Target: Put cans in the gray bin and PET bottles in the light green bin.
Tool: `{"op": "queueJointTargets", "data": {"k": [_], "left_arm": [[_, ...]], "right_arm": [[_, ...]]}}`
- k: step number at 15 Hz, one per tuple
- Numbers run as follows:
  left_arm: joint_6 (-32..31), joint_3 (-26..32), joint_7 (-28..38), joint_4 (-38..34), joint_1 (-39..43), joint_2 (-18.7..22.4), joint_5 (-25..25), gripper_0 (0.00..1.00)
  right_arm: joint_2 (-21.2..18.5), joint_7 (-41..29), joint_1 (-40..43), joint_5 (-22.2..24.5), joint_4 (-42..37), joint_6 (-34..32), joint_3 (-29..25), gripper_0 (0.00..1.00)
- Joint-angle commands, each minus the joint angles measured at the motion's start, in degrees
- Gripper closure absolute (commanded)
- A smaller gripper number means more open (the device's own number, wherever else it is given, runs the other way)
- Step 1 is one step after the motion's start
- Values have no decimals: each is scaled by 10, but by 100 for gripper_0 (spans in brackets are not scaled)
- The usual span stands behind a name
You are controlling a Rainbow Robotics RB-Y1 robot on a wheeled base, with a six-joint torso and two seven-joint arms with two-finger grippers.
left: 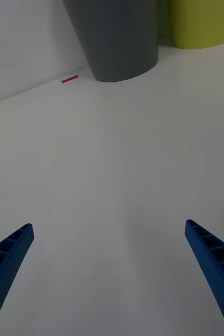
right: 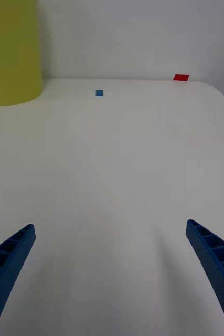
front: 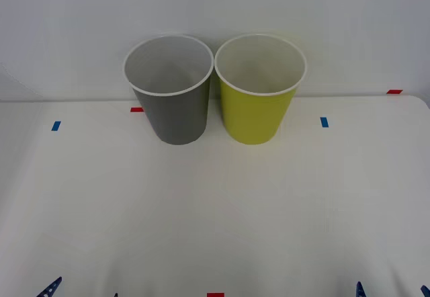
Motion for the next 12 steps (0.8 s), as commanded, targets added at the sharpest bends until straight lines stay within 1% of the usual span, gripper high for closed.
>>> {"op": "queueJointTargets", "data": {"k": [1,12], "left_arm": [[0,0,0,0,0,0,0,0],[0,0,0,0,0,0,0,0]], "right_arm": [[0,0,0,0,0,0,0,0],[0,0,0,0,0,0,0,0]]}}
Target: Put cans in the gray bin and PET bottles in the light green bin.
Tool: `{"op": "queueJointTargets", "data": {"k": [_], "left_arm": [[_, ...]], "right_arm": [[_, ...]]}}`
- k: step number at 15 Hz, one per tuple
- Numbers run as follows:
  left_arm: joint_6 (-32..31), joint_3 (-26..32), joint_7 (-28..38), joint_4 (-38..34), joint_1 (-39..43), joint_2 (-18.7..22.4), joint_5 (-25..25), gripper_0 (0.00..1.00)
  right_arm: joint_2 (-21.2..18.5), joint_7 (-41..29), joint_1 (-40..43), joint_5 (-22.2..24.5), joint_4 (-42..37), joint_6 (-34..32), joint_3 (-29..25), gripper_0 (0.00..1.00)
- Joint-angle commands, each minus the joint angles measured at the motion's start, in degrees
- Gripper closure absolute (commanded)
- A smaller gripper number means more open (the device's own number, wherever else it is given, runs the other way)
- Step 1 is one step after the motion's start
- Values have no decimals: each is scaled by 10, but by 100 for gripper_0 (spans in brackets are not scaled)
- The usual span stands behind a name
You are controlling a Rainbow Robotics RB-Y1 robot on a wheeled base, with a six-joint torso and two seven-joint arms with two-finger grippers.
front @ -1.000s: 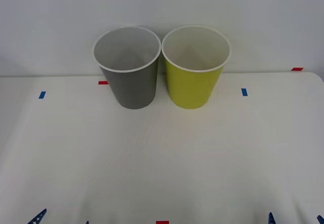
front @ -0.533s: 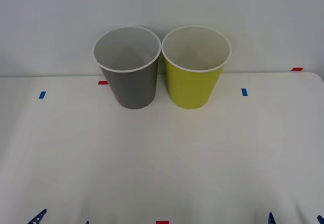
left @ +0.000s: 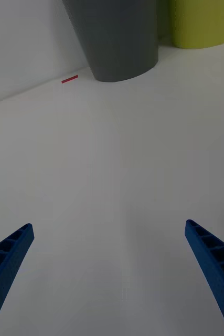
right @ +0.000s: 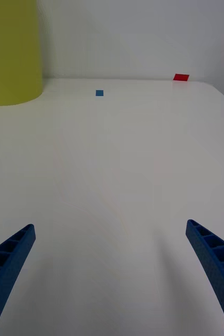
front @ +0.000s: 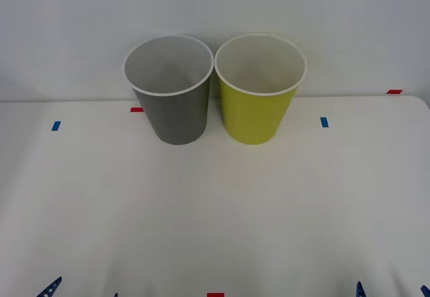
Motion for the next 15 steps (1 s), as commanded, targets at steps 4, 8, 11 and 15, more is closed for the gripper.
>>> {"op": "queueJointTargets", "data": {"k": [4,8,11,15], "left_arm": [[0,0,0,0,0,0,0,0],[0,0,0,0,0,0,0,0],[0,0,0,0,0,0,0,0],[0,0,0,0,0,0,0,0]], "right_arm": [[0,0,0,0,0,0,0,0],[0,0,0,0,0,0,0,0],[0,0,0,0,0,0,0,0],[0,0,0,0,0,0,0,0]]}}
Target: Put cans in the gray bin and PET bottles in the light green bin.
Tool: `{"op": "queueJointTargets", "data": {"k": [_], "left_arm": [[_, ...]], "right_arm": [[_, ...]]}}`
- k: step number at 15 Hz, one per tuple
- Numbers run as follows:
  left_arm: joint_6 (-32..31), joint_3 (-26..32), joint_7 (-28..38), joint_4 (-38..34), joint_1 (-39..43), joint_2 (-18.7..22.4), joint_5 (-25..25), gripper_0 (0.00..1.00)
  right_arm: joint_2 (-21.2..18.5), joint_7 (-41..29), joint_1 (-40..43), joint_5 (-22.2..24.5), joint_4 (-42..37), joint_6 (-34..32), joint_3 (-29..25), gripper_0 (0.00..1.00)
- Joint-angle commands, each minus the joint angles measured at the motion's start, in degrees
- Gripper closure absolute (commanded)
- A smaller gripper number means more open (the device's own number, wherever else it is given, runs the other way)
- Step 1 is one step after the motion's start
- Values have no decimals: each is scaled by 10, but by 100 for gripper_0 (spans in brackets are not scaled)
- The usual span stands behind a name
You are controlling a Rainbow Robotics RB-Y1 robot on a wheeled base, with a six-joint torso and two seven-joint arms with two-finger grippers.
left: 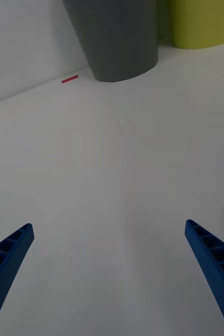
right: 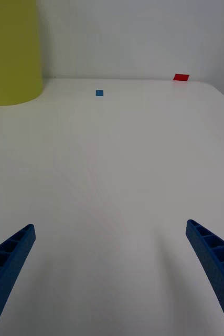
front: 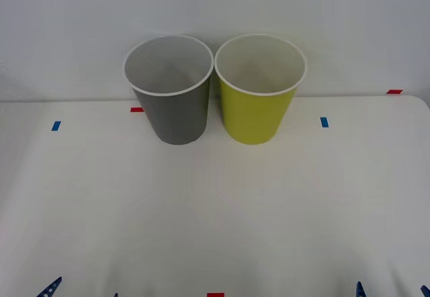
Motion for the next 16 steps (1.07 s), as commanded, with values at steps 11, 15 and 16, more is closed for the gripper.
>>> {"op": "queueJointTargets", "data": {"k": [11,15,16], "left_arm": [[0,0,0,0,0,0,0,0],[0,0,0,0,0,0,0,0],[0,0,0,0,0,0,0,0]], "right_arm": [[0,0,0,0,0,0,0,0],[0,0,0,0,0,0,0,0],[0,0,0,0,0,0,0,0]]}}
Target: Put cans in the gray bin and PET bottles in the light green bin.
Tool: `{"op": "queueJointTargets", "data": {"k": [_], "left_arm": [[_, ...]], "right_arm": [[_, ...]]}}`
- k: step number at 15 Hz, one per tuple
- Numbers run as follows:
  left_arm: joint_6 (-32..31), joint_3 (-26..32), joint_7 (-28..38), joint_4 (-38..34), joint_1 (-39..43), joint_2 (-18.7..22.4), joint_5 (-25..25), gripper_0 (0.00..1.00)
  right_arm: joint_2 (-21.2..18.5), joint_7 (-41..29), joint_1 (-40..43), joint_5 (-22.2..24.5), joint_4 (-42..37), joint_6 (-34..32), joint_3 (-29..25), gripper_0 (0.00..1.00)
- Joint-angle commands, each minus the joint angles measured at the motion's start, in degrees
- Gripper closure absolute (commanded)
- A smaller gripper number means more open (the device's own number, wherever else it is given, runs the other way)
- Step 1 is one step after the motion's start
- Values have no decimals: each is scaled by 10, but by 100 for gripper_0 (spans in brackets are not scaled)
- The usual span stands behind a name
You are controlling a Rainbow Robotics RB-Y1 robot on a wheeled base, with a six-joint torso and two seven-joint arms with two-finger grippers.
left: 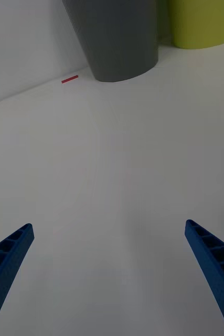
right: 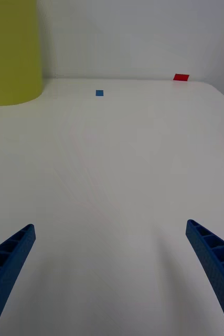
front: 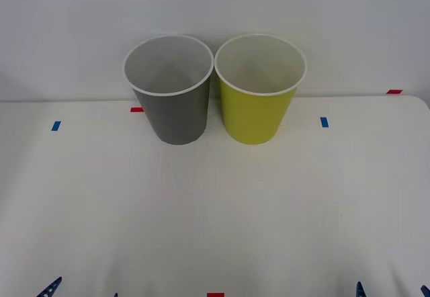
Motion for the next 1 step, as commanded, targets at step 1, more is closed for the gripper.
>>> {"op": "queueJointTargets", "data": {"k": [1], "left_arm": [[0,0,0,0,0,0,0,0]], "right_arm": [[0,0,0,0,0,0,0,0]]}}
